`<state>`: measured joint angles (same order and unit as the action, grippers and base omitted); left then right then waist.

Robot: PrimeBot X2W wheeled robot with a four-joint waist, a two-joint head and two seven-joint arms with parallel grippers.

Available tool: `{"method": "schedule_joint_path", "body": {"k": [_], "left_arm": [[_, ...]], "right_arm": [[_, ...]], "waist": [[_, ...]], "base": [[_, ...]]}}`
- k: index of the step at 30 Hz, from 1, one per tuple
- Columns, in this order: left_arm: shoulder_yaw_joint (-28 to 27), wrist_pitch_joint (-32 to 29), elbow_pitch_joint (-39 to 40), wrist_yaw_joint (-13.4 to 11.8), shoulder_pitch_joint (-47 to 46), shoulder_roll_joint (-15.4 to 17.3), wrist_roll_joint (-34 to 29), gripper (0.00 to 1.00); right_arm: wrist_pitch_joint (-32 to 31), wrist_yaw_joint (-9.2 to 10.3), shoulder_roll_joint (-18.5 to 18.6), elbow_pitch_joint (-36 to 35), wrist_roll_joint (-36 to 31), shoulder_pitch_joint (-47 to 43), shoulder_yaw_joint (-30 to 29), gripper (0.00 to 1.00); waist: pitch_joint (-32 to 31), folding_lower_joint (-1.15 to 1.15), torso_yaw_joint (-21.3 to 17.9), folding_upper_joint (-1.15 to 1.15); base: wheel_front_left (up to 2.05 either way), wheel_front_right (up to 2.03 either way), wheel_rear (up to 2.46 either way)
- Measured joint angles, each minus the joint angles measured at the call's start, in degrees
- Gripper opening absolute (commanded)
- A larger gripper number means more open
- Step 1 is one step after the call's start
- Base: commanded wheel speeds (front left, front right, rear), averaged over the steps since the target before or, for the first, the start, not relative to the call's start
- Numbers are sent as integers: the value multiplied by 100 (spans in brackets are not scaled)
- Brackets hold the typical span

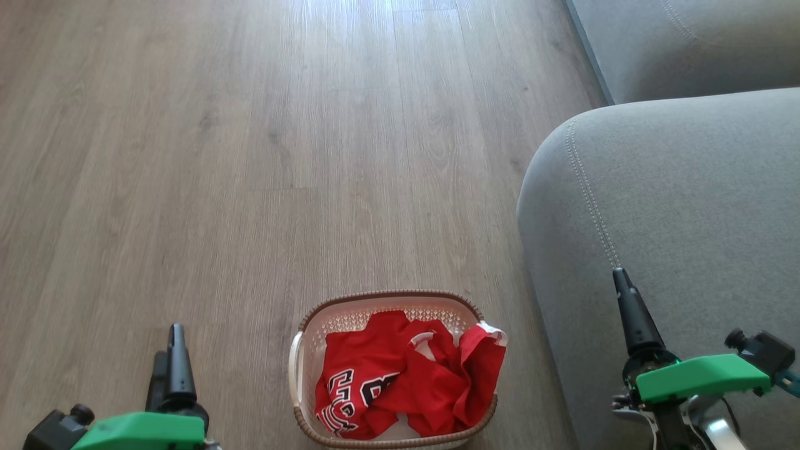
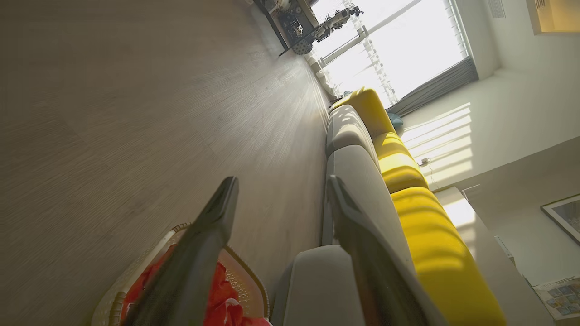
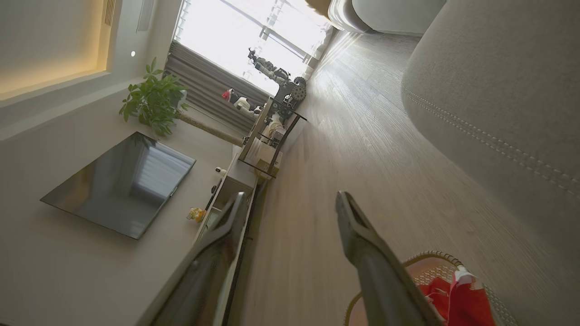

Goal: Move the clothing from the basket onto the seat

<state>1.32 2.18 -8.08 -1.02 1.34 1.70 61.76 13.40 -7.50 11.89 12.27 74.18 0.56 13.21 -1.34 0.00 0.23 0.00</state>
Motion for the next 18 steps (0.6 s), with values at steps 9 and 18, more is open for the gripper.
{"method": "schedule_joint_path", "body": {"k": [9,18], "left_arm": [[142,153,-16,-1,154,4,-999,100],[183,289,-40,-9,211,8,-1668,100]], "right_arm": [[8,0,-104,1,-917,-10,-66,100],[31,0,-208,5,-1733,-12,-163,100]], "waist": [[-37,0,9,0],[-47,0,12,0]], "base": [[0,0,0],[0,0,0]]}}
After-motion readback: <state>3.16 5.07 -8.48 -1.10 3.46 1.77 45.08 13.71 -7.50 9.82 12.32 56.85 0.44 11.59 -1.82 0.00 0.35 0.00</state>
